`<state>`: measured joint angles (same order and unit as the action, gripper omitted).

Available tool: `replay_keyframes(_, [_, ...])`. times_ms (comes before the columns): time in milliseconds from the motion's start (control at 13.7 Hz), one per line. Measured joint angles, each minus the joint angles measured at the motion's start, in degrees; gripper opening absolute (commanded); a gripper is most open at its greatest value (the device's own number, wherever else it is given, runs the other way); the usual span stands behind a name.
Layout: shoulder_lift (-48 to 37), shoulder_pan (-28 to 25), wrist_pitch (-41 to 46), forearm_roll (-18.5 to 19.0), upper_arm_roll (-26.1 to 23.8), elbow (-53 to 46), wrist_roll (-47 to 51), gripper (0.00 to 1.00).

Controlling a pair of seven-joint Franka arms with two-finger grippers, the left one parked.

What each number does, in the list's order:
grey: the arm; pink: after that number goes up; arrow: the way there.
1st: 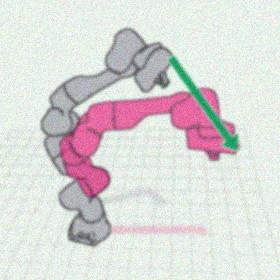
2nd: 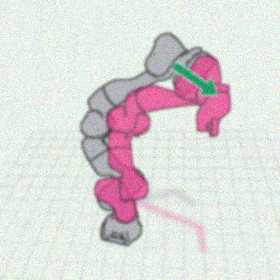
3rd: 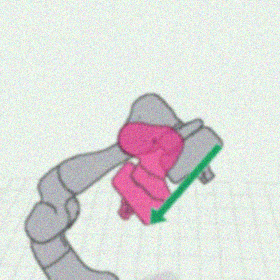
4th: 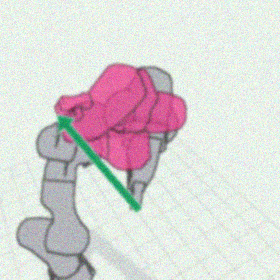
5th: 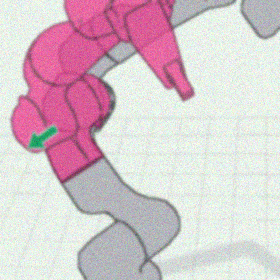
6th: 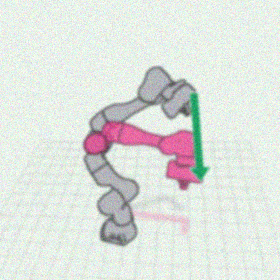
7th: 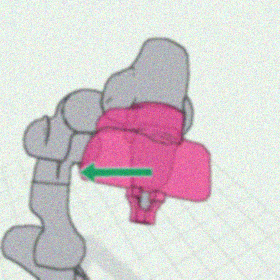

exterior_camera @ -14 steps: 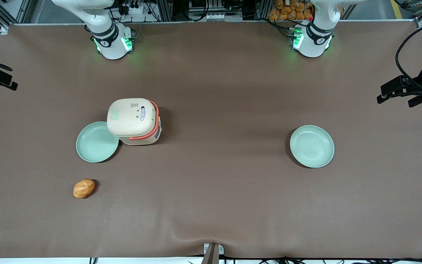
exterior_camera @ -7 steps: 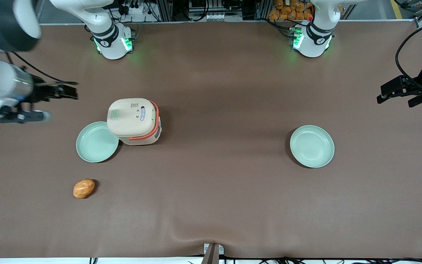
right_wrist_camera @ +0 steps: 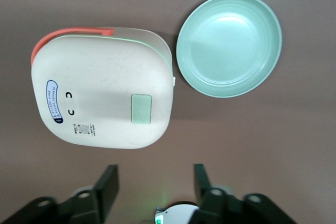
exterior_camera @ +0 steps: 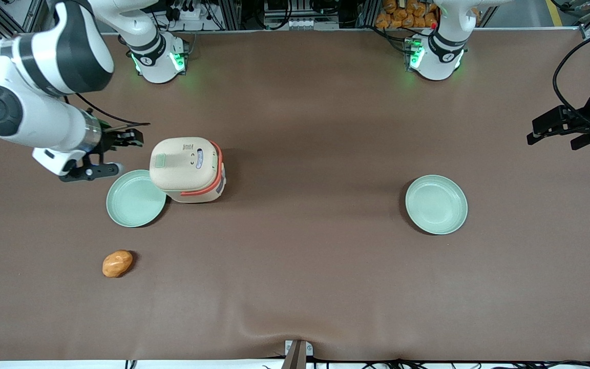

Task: Press rice cooker button with right arm
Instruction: 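Lower the right gripper onto the lid button at the cooker's front, then press down on the lid button with the right gripper fingertips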

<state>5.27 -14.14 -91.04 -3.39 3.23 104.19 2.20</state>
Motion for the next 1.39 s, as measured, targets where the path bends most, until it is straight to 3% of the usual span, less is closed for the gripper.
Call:
replay_keyframes(438, [0.30, -1.59, -7.71, -0.20, 0.00, 6.73, 0.01, 0.00])
replay_keyframes(1385, [4.42, -3.08, -13.99, -0.21, -0.01, 9.76, 0.01, 0.00])
